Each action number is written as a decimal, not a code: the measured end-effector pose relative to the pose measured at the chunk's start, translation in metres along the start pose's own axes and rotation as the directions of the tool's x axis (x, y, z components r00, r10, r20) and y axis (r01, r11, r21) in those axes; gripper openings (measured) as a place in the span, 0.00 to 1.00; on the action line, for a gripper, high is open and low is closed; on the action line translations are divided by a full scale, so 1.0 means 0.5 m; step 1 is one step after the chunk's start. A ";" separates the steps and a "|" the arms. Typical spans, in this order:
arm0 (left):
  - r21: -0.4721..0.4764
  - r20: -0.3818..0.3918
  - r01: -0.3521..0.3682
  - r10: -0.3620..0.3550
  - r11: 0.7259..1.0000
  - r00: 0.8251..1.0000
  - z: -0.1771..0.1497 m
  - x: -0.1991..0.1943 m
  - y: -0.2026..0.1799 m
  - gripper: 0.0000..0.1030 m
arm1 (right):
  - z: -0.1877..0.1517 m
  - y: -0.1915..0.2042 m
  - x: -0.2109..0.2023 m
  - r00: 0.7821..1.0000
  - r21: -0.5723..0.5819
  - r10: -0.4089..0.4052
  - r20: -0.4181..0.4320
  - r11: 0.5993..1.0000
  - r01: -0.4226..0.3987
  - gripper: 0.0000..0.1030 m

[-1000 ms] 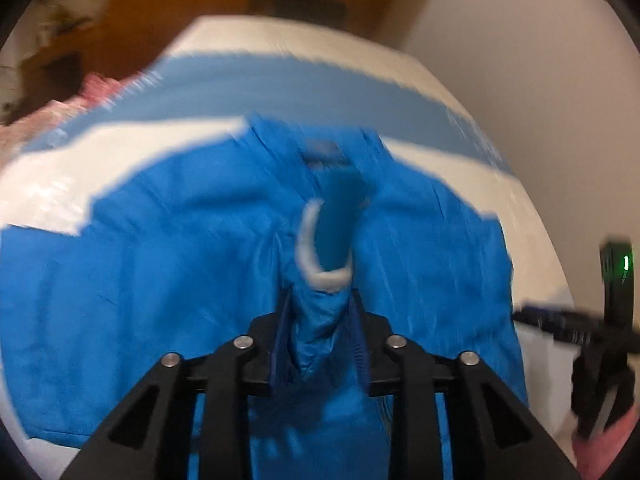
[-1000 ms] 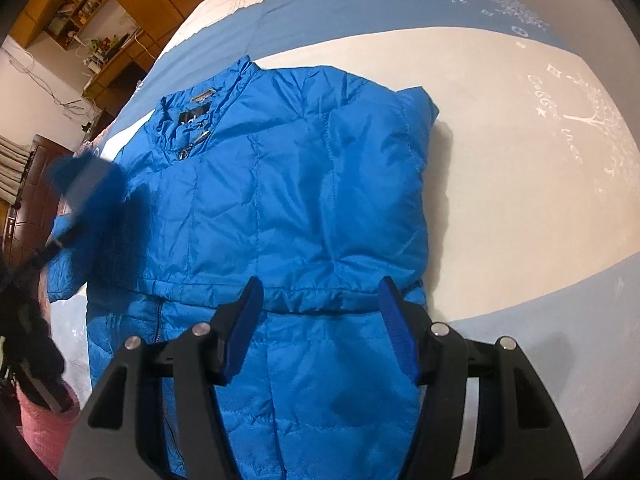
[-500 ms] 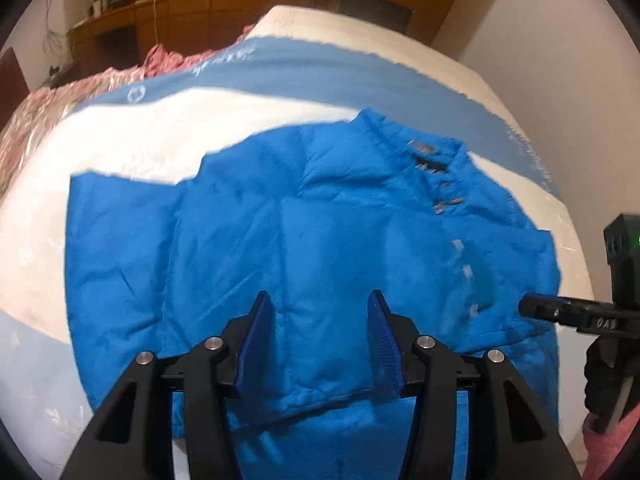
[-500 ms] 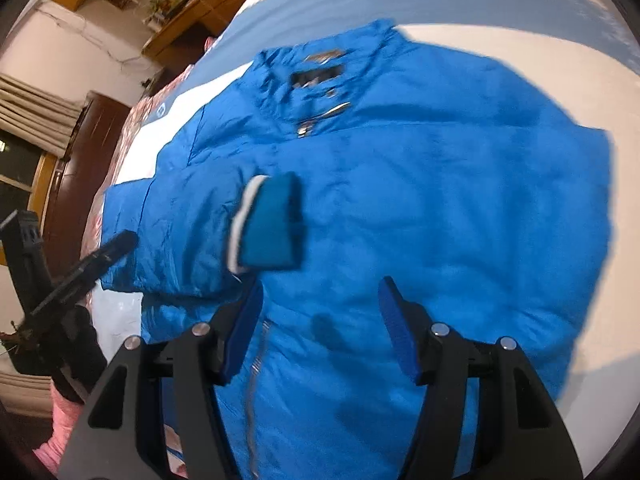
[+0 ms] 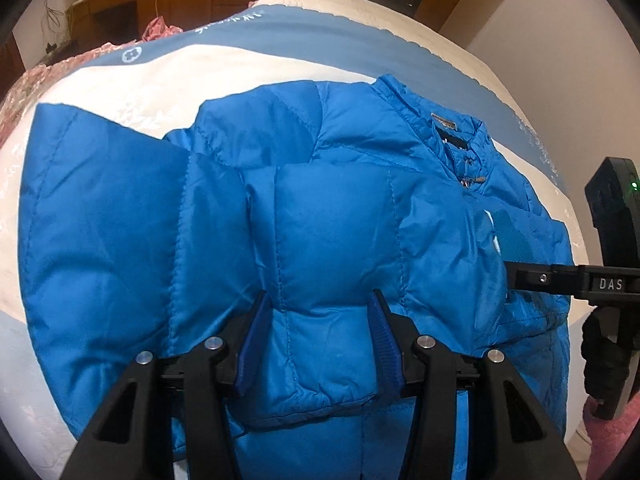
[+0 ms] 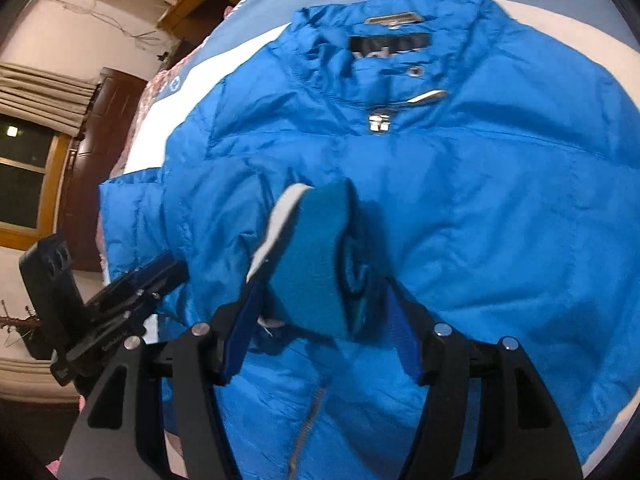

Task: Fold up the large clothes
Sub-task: 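Grasp the laid sleeve cuff with the right tool, straighten it, release, then move both open tools down to the rhinestone hem band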

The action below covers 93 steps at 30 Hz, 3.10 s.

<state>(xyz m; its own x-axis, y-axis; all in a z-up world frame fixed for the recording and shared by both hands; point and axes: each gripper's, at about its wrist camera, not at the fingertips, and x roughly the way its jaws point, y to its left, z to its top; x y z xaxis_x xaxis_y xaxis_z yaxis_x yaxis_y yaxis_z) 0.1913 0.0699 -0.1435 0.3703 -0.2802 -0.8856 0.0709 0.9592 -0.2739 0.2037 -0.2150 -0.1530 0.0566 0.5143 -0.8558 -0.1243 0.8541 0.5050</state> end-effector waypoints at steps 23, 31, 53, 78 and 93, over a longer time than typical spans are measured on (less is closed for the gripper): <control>0.055 0.072 0.017 -0.021 0.998 0.997 0.052 -0.057 -0.041 0.48 | -0.101 -0.248 -0.275 0.948 0.191 -0.213 0.235 0.967 0.170 0.13; 0.083 0.002 -0.048 0.048 0.995 0.999 0.033 0.039 -0.031 0.48 | -0.121 -0.315 -0.172 0.969 0.274 -0.175 0.175 0.954 0.123 0.14; 0.132 0.022 -0.104 0.102 0.986 0.995 0.136 0.070 -0.090 0.49 | -0.006 -0.164 -0.144 0.920 0.090 -0.327 0.215 0.945 0.315 0.28; 0.247 0.061 -0.181 0.171 0.952 0.983 0.026 0.069 -0.159 0.49 | -0.116 -0.156 -0.086 0.945 0.080 -0.272 0.183 0.962 0.261 0.27; 0.167 -0.074 -0.114 0.128 0.979 0.989 0.169 0.165 -0.158 0.50 | 0.038 -0.168 -0.055 0.956 0.098 -0.245 0.161 0.968 0.232 0.30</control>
<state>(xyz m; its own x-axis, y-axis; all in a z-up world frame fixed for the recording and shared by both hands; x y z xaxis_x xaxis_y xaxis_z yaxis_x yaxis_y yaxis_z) 0.2945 -0.0255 -0.1631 0.3064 -0.1575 -0.9388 0.1823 0.9777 -0.1045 0.2314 -0.2994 -0.1697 0.2445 0.2950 -0.9237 -0.0104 0.9534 0.3017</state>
